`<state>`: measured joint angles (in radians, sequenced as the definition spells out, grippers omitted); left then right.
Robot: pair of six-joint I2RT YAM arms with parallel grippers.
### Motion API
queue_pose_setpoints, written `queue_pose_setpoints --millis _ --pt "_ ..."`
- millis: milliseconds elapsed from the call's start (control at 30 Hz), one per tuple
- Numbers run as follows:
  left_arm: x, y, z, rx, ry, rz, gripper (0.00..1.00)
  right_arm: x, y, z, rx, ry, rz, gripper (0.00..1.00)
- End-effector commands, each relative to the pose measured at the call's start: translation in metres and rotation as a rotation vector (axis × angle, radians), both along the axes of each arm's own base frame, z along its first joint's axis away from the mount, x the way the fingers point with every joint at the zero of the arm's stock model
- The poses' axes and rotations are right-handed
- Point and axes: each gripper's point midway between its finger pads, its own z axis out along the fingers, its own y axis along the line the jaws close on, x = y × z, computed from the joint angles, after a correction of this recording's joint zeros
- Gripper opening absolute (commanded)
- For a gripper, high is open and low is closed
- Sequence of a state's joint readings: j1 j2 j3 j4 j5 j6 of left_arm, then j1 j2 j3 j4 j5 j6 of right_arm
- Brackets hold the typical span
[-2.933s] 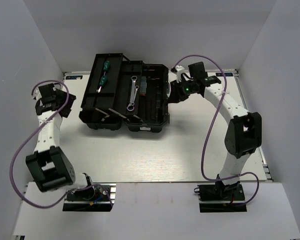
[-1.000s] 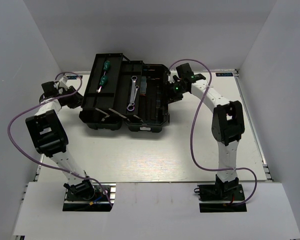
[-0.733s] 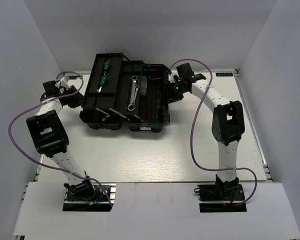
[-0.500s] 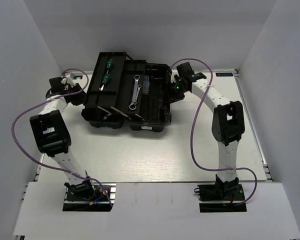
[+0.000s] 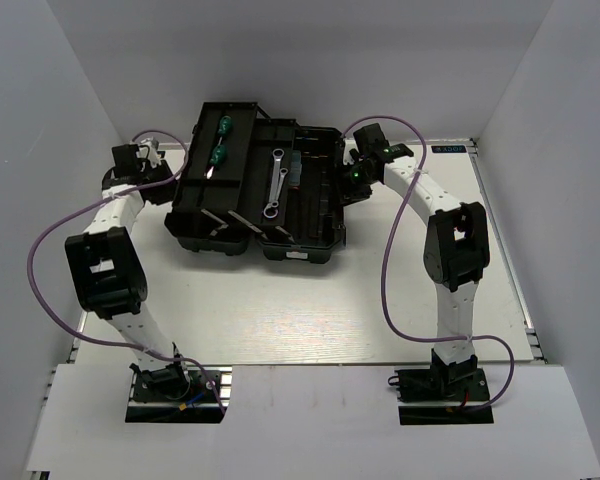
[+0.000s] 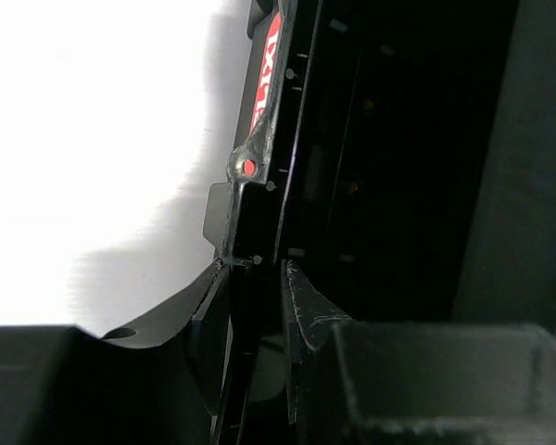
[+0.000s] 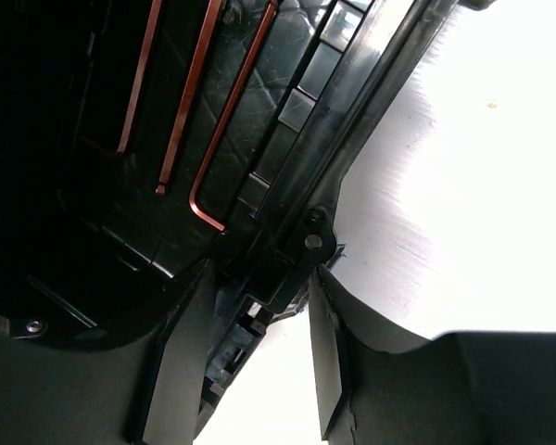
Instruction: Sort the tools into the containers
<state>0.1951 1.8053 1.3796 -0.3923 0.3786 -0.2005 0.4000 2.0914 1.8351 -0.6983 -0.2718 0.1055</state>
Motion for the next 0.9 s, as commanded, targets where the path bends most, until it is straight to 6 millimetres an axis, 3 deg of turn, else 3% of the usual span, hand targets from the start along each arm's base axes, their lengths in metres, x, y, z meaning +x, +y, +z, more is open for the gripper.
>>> queue_pose_setpoints --millis 0,300,533,600,833,867 --pt "-0.022 -0.127 0.142 -0.256 -0.270 -0.367 0.00 -0.028 0.050 0.006 0.091 0.008 0.181 0.00" --pt "-0.027 -0.149 0.201 -0.279 -0.377 -0.398 0.00 -0.032 0.052 0.005 0.094 0.020 0.191 0.00" --pt "-0.035 -0.185 0.213 -0.341 -0.389 -0.457 0.00 -0.031 0.048 0.003 0.091 0.035 0.189 0.00" --pt "-0.039 -0.197 0.212 -0.343 -0.385 -0.477 0.00 -0.040 0.058 0.003 0.090 0.040 0.219 0.00" --pt "-0.050 -0.239 0.234 -0.373 -0.407 -0.552 0.00 -0.043 0.063 0.004 0.086 0.042 0.240 0.00" --pt "-0.050 -0.244 0.229 -0.376 -0.394 -0.560 0.00 -0.044 0.065 0.006 0.088 0.040 0.244 0.00"
